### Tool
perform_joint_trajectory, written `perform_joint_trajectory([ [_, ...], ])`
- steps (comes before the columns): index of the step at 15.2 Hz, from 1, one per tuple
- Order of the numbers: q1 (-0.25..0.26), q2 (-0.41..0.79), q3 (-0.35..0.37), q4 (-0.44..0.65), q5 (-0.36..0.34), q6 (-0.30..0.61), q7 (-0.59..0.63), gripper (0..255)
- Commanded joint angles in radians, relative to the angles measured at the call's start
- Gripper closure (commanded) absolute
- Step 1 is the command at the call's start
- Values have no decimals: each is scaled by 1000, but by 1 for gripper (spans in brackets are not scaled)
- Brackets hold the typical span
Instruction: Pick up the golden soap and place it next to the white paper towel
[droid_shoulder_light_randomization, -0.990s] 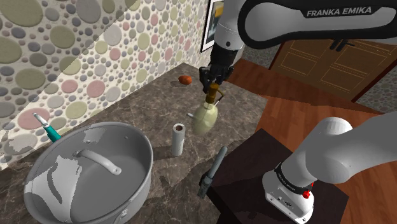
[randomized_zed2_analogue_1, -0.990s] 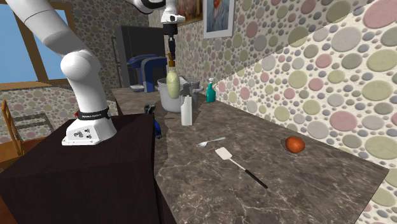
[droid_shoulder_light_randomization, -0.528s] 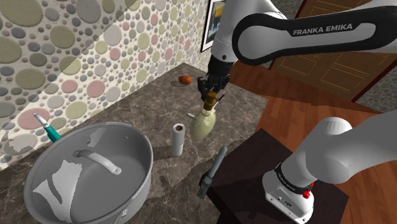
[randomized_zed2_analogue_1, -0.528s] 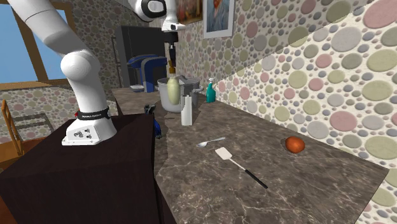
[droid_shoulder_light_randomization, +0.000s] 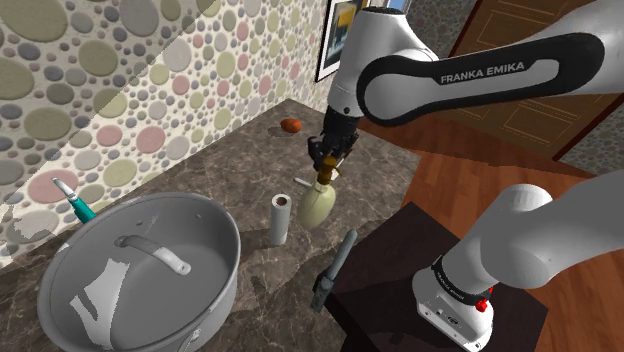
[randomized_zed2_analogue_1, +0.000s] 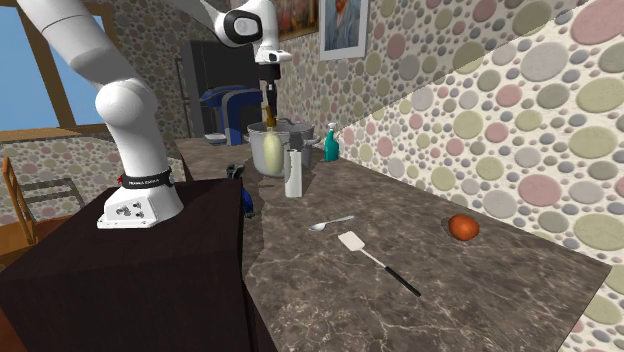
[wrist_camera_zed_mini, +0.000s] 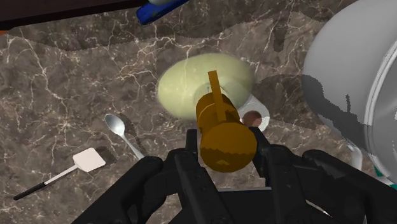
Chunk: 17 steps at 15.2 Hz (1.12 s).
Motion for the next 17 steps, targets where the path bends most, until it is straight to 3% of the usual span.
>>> perform_joint_trajectory([
  [1, 1, 11, 3, -20, 2, 33, 0, 255],
  [17, 1, 149, 23, -137, 8, 287, -5, 255],
])
